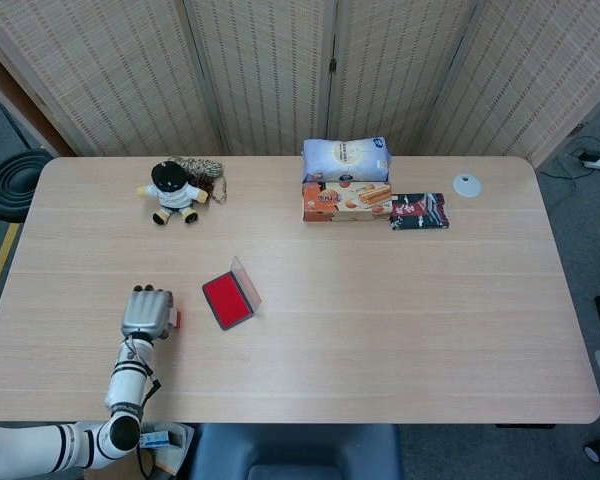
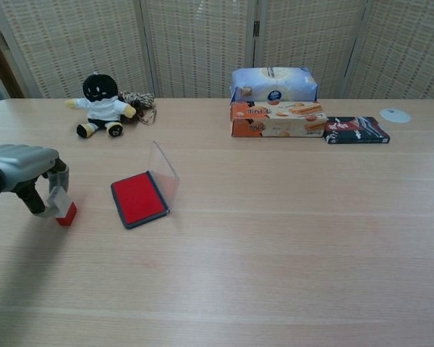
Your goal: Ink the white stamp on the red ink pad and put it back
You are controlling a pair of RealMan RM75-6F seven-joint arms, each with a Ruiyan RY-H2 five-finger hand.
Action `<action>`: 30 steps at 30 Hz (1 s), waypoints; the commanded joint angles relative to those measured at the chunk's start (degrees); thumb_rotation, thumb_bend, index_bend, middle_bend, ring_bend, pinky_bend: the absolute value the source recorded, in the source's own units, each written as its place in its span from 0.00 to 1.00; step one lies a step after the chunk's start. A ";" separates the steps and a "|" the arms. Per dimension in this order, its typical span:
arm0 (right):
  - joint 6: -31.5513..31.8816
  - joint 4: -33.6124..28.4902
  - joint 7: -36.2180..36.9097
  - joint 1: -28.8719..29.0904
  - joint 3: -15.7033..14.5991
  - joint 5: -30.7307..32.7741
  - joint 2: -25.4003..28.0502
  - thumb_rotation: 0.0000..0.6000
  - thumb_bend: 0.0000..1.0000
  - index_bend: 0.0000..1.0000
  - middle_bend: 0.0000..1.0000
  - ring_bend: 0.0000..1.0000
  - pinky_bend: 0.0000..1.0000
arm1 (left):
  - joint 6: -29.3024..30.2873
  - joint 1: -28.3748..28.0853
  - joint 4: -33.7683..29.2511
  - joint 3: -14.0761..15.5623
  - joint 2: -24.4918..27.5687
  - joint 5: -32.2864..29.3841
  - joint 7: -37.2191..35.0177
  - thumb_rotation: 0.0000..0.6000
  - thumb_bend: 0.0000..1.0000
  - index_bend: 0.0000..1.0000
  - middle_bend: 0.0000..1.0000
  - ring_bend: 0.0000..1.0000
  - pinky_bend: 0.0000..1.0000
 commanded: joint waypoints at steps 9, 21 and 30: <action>0.07 -0.12 -0.16 0.00 -0.07 -0.20 0.03 1.00 0.37 0.02 0.00 0.00 0.00 | -0.91 0.30 0.70 -0.18 -0.18 -0.18 -0.19 1.00 0.30 0.60 0.41 0.23 0.22; 0.13 -0.59 -1.09 0.02 -0.10 -0.27 -0.04 1.00 0.37 0.02 0.00 0.00 0.00 | -1.43 0.93 0.17 0.23 0.40 0.64 -0.71 1.00 0.30 0.56 0.38 0.23 0.22; 0.35 -0.71 -1.14 -0.08 -0.04 -0.15 -0.01 1.00 0.37 0.02 0.00 0.00 0.00 | -0.73 1.48 -3.51 0.50 2.14 2.12 -1.27 1.00 0.30 0.12 0.03 0.09 0.21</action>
